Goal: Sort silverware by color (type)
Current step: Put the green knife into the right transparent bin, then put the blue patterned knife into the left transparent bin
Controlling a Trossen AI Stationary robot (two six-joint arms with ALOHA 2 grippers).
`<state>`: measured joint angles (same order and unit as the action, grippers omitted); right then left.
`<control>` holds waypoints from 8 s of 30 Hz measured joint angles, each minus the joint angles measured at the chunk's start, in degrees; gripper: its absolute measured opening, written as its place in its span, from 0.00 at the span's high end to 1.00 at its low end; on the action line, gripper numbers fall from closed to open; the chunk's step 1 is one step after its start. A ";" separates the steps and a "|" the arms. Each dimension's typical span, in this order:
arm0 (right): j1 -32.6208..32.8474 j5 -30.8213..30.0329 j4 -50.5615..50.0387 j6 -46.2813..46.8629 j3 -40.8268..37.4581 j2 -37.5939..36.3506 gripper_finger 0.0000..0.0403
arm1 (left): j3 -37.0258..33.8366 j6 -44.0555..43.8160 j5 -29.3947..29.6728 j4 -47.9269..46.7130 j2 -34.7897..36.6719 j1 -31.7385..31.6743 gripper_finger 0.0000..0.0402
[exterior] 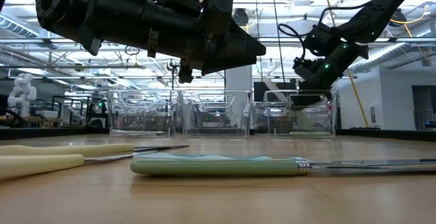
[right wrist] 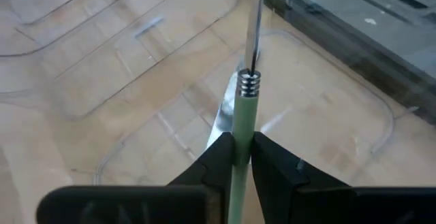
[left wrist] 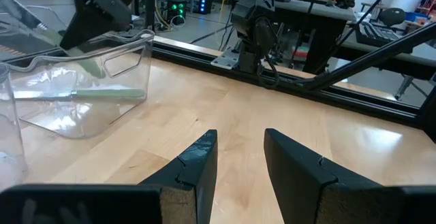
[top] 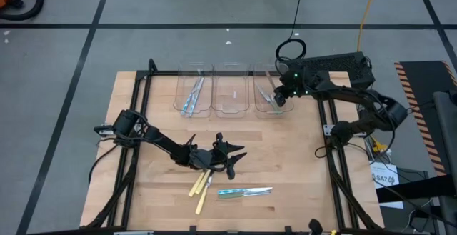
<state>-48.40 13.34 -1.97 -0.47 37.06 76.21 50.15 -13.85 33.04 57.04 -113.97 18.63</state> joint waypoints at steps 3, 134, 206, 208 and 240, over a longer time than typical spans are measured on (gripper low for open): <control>0.00 -0.06 -1.08 -0.11 0.00 -1.46 0.83 | 0.00 0.00 0.00 0.00 0.00 -0.13 0.68; 78.95 -13.49 3.69 9.05 -9.53 -11.67 0.59 | 31.58 -36.30 -1.72 -80.30 -4.66 14.20 0.68; 79.49 -22.21 14.74 -0.64 -9.49 7.34 0.70 | 42.34 -26.38 -7.75 -97.44 -10.96 9.80 0.68; 79.49 -22.16 14.52 -0.64 -9.49 7.34 0.70 | 42.33 -25.19 -10.15 -97.79 -10.93 9.14 0.68; 79.52 -22.10 13.21 -0.22 -9.49 7.34 0.70 | 42.58 -19.61 -16.27 -100.22 -15.50 5.61 0.88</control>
<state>31.11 -8.75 11.25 -0.69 27.57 83.55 92.73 -33.46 16.77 -43.19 -129.47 24.24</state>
